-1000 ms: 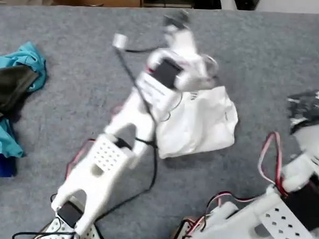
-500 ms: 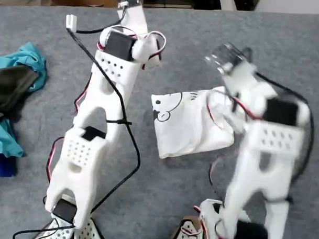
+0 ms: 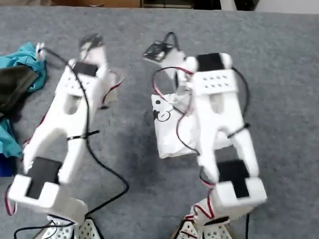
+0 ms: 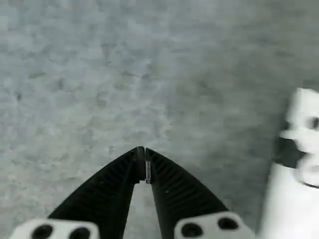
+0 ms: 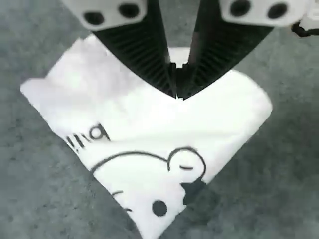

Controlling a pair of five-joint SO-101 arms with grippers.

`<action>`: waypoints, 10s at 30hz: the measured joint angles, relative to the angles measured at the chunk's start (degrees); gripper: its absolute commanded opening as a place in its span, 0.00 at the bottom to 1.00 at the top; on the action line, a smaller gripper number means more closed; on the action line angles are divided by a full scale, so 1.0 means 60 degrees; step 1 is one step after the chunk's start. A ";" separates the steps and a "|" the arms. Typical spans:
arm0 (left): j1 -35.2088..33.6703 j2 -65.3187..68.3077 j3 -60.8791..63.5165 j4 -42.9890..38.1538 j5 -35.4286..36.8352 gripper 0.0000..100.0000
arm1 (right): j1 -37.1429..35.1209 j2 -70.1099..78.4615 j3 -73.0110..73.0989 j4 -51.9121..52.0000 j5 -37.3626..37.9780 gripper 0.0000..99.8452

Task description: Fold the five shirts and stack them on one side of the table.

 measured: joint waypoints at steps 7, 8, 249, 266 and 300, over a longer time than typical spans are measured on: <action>-0.0659 -0.0234 0.3531 -0.3458 -0.0015 0.02 | 0.0308 0.2462 -0.1538 -0.0029 -0.0396 0.00; -0.0689 -0.0234 0.3546 -0.3634 -0.0015 0.02 | 0.0454 0.2637 -0.1714 0.0029 -0.0410 0.00; 0.2623 0.3033 -0.4513 0.0234 -0.0293 0.02 | 0.5744 -0.4806 0.3912 -0.0278 -0.0410 0.01; -0.1114 -0.3883 0.6418 -0.3722 -0.2593 0.02 | 0.4806 -0.6857 0.8762 -0.2256 -0.5597 0.29; -0.1700 -0.4864 0.7751 -0.3912 -0.2623 0.02 | 0.3985 -0.0249 0.6095 -0.4835 -0.7634 0.00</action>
